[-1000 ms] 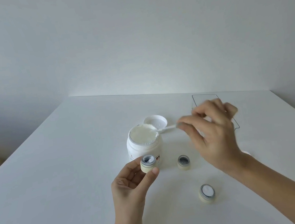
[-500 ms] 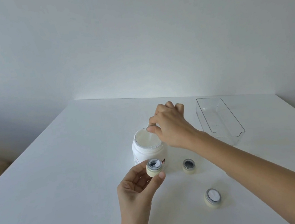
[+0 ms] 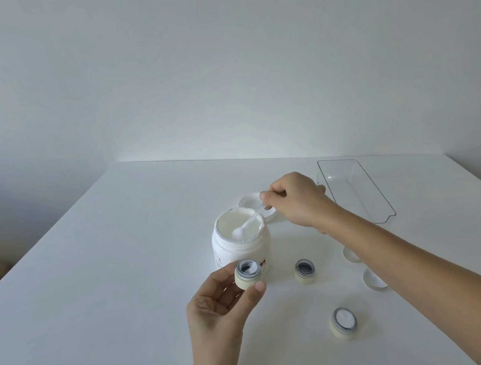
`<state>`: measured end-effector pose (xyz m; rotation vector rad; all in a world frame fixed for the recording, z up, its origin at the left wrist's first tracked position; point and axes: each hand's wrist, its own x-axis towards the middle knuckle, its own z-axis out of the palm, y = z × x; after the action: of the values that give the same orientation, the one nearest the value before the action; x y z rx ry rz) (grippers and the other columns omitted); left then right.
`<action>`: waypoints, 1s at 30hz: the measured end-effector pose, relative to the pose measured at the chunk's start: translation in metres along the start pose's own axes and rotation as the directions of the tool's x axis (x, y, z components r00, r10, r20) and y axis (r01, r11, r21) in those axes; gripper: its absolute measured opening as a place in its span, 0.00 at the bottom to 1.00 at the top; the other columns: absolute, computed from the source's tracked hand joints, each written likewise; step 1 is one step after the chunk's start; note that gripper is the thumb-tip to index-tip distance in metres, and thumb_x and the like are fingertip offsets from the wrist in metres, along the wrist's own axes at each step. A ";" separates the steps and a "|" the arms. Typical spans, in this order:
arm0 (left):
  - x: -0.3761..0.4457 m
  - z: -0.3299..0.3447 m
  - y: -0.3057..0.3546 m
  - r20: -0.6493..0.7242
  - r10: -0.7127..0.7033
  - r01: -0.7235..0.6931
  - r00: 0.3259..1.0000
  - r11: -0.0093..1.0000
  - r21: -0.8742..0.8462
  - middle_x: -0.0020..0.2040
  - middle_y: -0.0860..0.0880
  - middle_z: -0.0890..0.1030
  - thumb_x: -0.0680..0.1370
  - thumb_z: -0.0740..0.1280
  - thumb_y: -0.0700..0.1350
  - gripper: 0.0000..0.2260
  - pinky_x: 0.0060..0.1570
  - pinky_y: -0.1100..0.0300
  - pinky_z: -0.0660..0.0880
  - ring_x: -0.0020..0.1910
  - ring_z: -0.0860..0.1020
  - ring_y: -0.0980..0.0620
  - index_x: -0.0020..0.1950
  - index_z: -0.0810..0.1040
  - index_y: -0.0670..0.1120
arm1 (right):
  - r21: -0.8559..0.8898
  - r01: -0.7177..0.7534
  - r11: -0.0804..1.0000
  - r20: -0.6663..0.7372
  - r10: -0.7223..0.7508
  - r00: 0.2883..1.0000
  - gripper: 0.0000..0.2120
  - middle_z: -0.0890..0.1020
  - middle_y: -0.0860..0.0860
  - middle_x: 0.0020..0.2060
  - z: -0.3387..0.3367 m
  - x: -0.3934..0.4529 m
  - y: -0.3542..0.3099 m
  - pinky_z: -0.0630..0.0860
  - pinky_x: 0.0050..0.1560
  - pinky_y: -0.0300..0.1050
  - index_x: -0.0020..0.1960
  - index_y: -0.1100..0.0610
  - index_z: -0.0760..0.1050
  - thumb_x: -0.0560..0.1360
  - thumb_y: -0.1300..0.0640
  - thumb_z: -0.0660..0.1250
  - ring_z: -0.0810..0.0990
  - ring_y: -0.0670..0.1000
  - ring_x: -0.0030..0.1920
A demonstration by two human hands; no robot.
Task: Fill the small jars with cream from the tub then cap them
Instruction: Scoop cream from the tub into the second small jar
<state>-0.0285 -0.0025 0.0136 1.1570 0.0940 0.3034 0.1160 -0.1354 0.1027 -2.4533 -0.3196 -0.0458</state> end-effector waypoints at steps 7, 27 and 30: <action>0.000 0.000 0.000 -0.001 0.005 -0.005 1.000 1.000 -0.002 0.48 0.44 0.87 0.62 0.78 0.39 0.16 0.43 0.67 0.79 0.48 0.86 0.50 0.49 0.85 0.44 | 0.161 -0.124 0.979 -0.007 0.126 0.992 0.17 0.76 0.35 0.23 -0.007 -0.002 0.010 0.66 0.55 0.48 0.46 0.64 0.81 0.78 0.51 0.62 0.75 0.43 0.39; 0.000 -0.001 -0.002 -0.012 0.017 -0.017 1.000 1.000 -0.005 0.49 0.43 0.87 0.64 0.77 0.37 0.16 0.44 0.66 0.79 0.48 0.85 0.48 0.50 0.84 0.43 | 0.032 -0.009 0.999 0.074 0.007 0.997 0.18 0.71 0.32 0.18 -0.022 -0.058 0.007 0.59 0.48 0.45 0.38 0.60 0.79 0.78 0.49 0.63 0.70 0.37 0.29; -0.001 -0.001 -0.001 -0.013 0.015 -0.015 1.000 1.000 0.001 0.48 0.44 0.87 0.64 0.77 0.37 0.15 0.43 0.67 0.79 0.47 0.86 0.50 0.50 0.85 0.44 | 0.005 -0.011 1.000 0.037 0.011 0.999 0.16 0.71 0.41 0.19 -0.030 -0.060 0.007 0.58 0.50 0.45 0.35 0.54 0.78 0.78 0.49 0.63 0.69 0.42 0.30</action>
<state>-0.0294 -0.0024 0.0120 1.1569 0.0967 0.3237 0.0610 -0.1719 0.1154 -2.4532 -0.3218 0.0055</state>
